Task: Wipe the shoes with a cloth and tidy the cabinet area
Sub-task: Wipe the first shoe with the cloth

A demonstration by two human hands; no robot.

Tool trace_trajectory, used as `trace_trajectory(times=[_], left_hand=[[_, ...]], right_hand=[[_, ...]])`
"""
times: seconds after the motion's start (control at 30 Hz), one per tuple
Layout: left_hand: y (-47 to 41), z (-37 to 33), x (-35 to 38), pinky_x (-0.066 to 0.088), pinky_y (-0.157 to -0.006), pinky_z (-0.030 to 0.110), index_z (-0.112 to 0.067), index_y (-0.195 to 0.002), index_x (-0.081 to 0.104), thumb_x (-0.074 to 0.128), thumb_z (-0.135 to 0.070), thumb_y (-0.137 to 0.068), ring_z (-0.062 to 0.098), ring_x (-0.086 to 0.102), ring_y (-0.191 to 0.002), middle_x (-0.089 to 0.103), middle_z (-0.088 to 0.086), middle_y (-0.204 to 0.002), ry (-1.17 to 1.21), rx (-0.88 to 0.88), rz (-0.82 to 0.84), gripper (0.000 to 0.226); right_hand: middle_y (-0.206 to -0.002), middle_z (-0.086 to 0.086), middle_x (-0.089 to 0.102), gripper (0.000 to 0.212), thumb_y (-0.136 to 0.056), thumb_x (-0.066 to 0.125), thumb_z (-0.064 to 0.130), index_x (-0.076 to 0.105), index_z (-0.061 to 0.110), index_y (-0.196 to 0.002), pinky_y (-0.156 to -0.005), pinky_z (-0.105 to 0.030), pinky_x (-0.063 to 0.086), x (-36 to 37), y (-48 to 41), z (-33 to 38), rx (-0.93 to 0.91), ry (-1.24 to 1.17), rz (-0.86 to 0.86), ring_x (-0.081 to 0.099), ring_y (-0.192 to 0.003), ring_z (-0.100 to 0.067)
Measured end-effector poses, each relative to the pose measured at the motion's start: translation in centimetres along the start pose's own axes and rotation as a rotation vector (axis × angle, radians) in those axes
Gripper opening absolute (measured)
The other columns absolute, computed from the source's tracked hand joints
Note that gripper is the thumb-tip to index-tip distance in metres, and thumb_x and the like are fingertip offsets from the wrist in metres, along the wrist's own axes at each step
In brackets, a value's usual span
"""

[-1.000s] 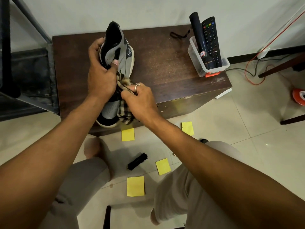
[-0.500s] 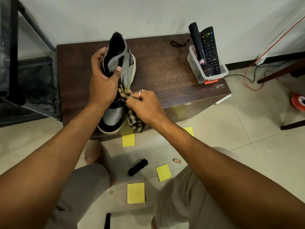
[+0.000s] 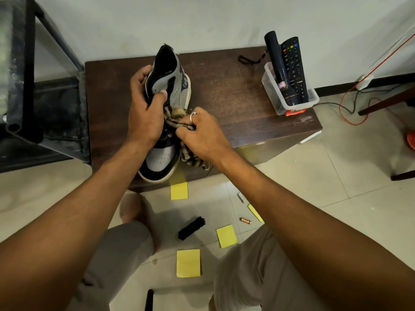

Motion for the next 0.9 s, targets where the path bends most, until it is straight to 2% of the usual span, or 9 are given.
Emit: trace_trajectory(times=[0.1, 0.17, 0.27, 0.33, 0.4, 0.53, 0.63, 0.8, 0.9], left_hand=[[0.0, 0.1, 0.0, 0.049, -0.101, 0.026, -0.028, -0.136, 0.043, 0.053, -0.014, -0.095, 0.003, 0.060, -0.118, 0.060, -0.009, -0.129, 0.014, -0.003, 0.014, 0.045], [0.0, 0.2, -0.2, 0.049, -0.105, 0.033, -0.031, -0.135, 0.044, 0.052, -0.017, -0.095, 0.006, 0.060, -0.119, 0.060, -0.006, -0.131, 0.021, -0.016, 0.017, 0.043], [0.0, 0.2, -0.4, 0.050, -0.106, 0.040, -0.034, -0.133, 0.046, 0.052, -0.020, -0.095, 0.010, 0.060, -0.120, 0.060, -0.004, -0.131, 0.036, -0.029, 0.013, 0.042], [0.0, 0.0, -0.3, 0.051, -0.103, 0.033, -0.030, -0.136, 0.045, 0.050, -0.018, -0.096, 0.006, 0.060, -0.118, 0.059, -0.007, -0.130, 0.048, -0.019, 0.015, 0.042], [0.0, 0.0, -0.2, 0.049, -0.098, 0.023, -0.025, -0.138, 0.044, 0.048, -0.013, -0.097, -0.002, 0.060, -0.114, 0.058, -0.013, -0.127, 0.055, -0.006, 0.016, 0.042], [-0.1, 0.2, -0.2, 0.048, -0.096, 0.020, -0.023, -0.139, 0.043, 0.047, -0.012, -0.097, -0.004, 0.059, -0.112, 0.056, -0.013, -0.126, 0.054, 0.002, 0.007, 0.043], [-0.2, 0.2, -0.2, 0.047, -0.099, 0.022, -0.022, -0.139, 0.043, 0.048, -0.013, -0.097, -0.002, 0.058, -0.114, 0.057, -0.013, -0.126, 0.050, 0.004, 0.006, 0.044], [-0.2, 0.2, -0.2, 0.049, -0.100, 0.025, -0.026, -0.138, 0.044, 0.049, -0.015, -0.098, 0.001, 0.059, -0.116, 0.058, -0.011, -0.128, 0.053, 0.001, 0.011, 0.042], [-0.3, 0.3, -0.3, 0.047, -0.097, 0.021, -0.021, -0.139, 0.044, 0.049, -0.012, -0.098, 0.000, 0.059, -0.114, 0.057, -0.011, -0.128, 0.065, 0.012, 0.006, 0.042]], right_hand=[[-0.067, 0.007, 0.048, 0.041, -0.085, 0.065, 0.015, 0.048, 0.023, -0.049, -0.059, -0.025, 0.035, -1.1, 0.3, 0.0, 0.003, 0.011, 0.056, 0.046, -0.059, -0.005], [-0.076, 0.003, 0.054, 0.037, -0.087, 0.064, 0.015, 0.051, 0.022, -0.054, -0.059, -0.025, 0.039, -1.9, 0.1, 0.2, -0.009, -0.024, -0.062, 0.050, -0.065, -0.006], [-0.098, -0.002, 0.056, 0.024, -0.092, 0.063, 0.013, 0.061, 0.027, -0.072, -0.068, -0.022, 0.050, -1.9, -0.7, 0.3, -0.026, -0.091, -0.232, 0.056, -0.079, -0.008], [-0.102, 0.001, 0.051, 0.011, -0.094, 0.062, 0.013, 0.071, 0.019, -0.092, -0.075, -0.021, 0.050, -0.4, -1.0, 0.0, -0.003, -0.088, -0.163, 0.055, -0.084, -0.006], [-0.101, 0.003, 0.050, 0.018, -0.093, 0.063, 0.017, 0.076, 0.013, -0.105, -0.080, -0.020, 0.049, 0.5, -1.0, -0.3, 0.020, -0.052, -0.108, 0.055, -0.088, -0.006], [-0.073, 0.005, 0.054, 0.026, -0.087, 0.064, 0.017, 0.064, 0.017, -0.061, -0.064, -0.029, 0.044, -0.1, -0.2, -0.1, 0.040, -0.042, -0.025, 0.052, -0.067, -0.007], [-0.055, 0.003, 0.046, 0.032, -0.084, 0.061, 0.015, 0.055, 0.011, -0.053, -0.055, -0.028, 0.038, -0.8, 0.5, -0.3, 0.086, -0.073, 0.063, 0.042, -0.053, -0.009], [-0.094, -0.004, 0.055, 0.016, -0.090, 0.062, 0.016, 0.066, 0.008, -0.076, -0.070, -0.038, 0.053, -0.9, -0.1, 0.2, -0.008, -0.093, -0.218, 0.058, -0.076, -0.015], [-0.102, 0.002, 0.051, 0.018, -0.091, 0.062, 0.016, 0.074, 0.008, -0.102, -0.081, -0.036, 0.056, 1.0, -0.2, 0.5, -0.030, -0.083, -0.175, 0.059, -0.085, -0.009]])
Point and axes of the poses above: each hand's wrist, its own y-axis away from the middle knuckle, its own x-axis out of the palm, z = x × y, the point moved 5 cm from there along -y, towards the middle knuckle
